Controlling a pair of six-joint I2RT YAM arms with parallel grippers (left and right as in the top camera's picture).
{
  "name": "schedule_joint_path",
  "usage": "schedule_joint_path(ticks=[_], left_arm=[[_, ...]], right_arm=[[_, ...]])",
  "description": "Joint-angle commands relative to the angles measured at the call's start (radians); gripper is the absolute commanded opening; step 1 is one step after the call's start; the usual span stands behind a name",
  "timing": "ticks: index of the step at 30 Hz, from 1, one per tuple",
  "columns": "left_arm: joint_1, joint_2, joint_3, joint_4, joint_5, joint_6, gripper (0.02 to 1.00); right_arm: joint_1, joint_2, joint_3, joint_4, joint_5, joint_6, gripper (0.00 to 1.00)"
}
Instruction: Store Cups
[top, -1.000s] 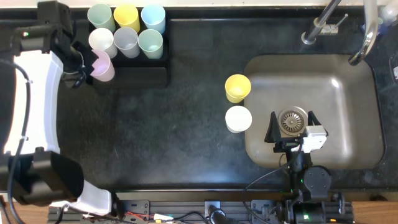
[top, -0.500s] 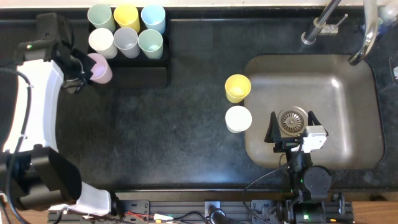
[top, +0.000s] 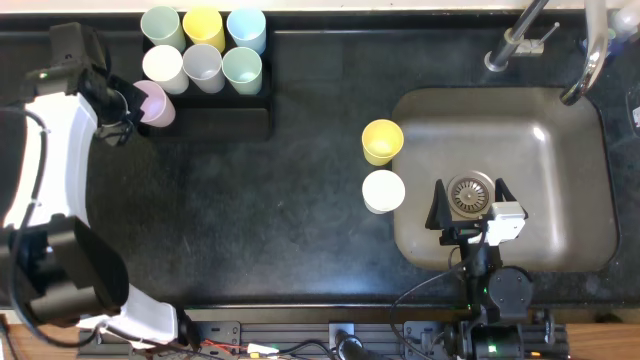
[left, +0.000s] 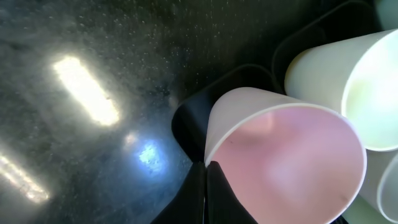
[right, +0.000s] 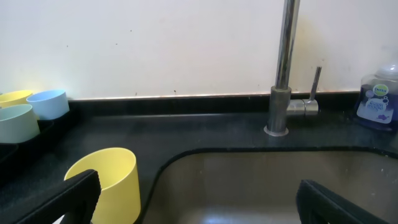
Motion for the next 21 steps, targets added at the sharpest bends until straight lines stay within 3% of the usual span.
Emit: schedule_joint_path(ticks=[1, 16, 17, 18, 19, 20, 21], left_arm=[[0.003, 0.021, -0.005, 0.002, 0.019, -0.021, 0.036], [-0.001, 0.08, -0.005, 0.02, 0.012, -0.022, 0.036], [-0.001, 0.08, -0.005, 0.023, 0.013, -0.022, 0.123], [-0.001, 0.08, -0.005, 0.024, 0.013, -0.022, 0.34], [-0.001, 0.08, -0.005, 0.024, 0.013, -0.021, 0.623], [-0.001, 0.08, -0.005, 0.024, 0.013, -0.021, 0.998], [-0.003, 0.078, -0.004, 0.024, 0.013, -0.021, 0.998]], right_arm=[[-0.001, -0.008, -0.014, 0.006, -0.007, -0.003, 0.996], [-0.001, -0.008, -0.013, 0.006, -0.007, -0.003, 0.998], [-0.001, -0.008, -0.013, 0.006, -0.007, -0.003, 0.996], [-0.001, -0.008, -0.014, 0.006, -0.007, -0.003, 0.998], [-0.001, -0.008, -0.014, 0.006, -0.007, -0.003, 0.998], [-0.001, -0.008, -0.014, 0.006, -0.007, -0.003, 0.998], [-0.001, -0.008, -0.014, 0.006, -0.007, -0.003, 0.998]])
